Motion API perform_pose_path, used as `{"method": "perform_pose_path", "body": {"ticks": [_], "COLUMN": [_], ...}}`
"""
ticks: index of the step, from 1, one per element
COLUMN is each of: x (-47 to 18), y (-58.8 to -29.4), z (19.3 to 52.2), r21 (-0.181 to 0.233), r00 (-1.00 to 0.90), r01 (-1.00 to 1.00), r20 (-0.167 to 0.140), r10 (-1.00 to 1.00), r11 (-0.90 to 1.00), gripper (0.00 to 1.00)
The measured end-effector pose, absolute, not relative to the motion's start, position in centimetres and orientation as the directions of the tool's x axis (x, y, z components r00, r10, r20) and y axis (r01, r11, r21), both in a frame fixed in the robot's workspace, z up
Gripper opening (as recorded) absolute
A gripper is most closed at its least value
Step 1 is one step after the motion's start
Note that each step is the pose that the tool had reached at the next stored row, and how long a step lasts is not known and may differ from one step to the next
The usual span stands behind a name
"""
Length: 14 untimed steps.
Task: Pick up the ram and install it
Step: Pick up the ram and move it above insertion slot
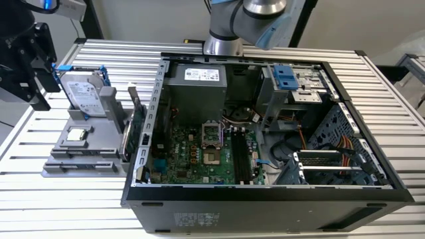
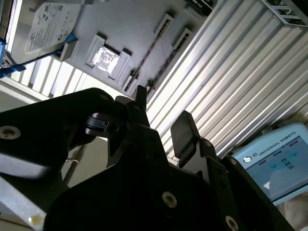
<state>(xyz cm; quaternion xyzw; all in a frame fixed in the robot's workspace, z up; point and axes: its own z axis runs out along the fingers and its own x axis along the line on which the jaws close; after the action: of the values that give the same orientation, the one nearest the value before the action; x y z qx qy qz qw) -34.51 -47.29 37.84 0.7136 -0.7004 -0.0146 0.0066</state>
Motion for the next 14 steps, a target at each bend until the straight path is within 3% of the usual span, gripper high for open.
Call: {"method": "perform_pose_path", "body": {"ticks": [14], "x": [-34.51], "y": [-47.27], "z": [37.44], "r21": [0.03], "r00": [0.018], "r01": [-0.999], "r20": [-0.012], "r10": [-1.0], "r11": [-0.018], "gripper": [1.0]}}
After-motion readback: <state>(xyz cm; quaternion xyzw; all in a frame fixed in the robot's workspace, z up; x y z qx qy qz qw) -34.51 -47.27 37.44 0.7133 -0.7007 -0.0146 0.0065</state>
